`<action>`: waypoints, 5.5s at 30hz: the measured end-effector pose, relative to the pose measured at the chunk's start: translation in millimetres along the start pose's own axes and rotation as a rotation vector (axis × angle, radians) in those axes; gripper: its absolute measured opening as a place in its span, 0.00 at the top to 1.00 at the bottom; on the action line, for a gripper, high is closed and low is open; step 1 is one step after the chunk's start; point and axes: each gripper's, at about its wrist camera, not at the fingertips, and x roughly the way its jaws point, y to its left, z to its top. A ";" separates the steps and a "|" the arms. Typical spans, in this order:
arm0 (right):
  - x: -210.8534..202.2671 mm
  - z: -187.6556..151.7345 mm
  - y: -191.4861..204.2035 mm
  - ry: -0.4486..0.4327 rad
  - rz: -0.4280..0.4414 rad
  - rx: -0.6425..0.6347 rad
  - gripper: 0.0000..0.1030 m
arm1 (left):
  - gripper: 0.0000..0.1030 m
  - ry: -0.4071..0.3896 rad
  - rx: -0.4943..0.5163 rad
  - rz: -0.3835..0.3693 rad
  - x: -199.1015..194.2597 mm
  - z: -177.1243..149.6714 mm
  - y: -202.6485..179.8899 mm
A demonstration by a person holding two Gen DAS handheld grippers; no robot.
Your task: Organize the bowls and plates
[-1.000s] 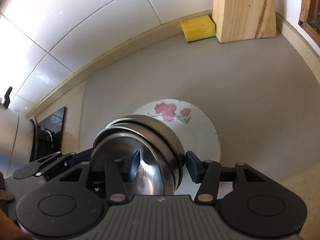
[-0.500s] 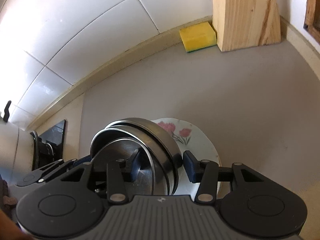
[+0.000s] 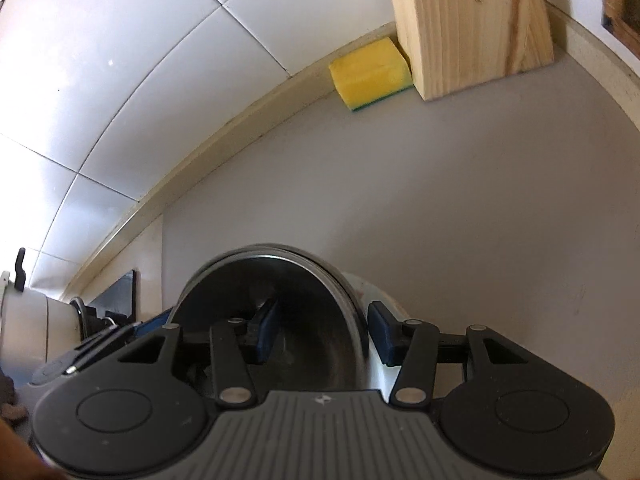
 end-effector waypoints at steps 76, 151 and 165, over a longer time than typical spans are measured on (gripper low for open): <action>-61.9 -57.0 52.0 -0.225 -0.041 -0.192 0.63 | 0.27 -0.136 -0.013 0.145 -73.9 -47.6 18.8; -86.4 -199.7 6.0 -0.257 -0.018 -0.388 0.58 | 0.18 -0.146 -0.244 0.264 -122.9 -185.8 -41.1; -89.1 -198.7 -0.7 -0.253 -0.014 -0.373 0.58 | 0.18 -0.143 -0.238 0.275 -121.8 -186.1 -48.1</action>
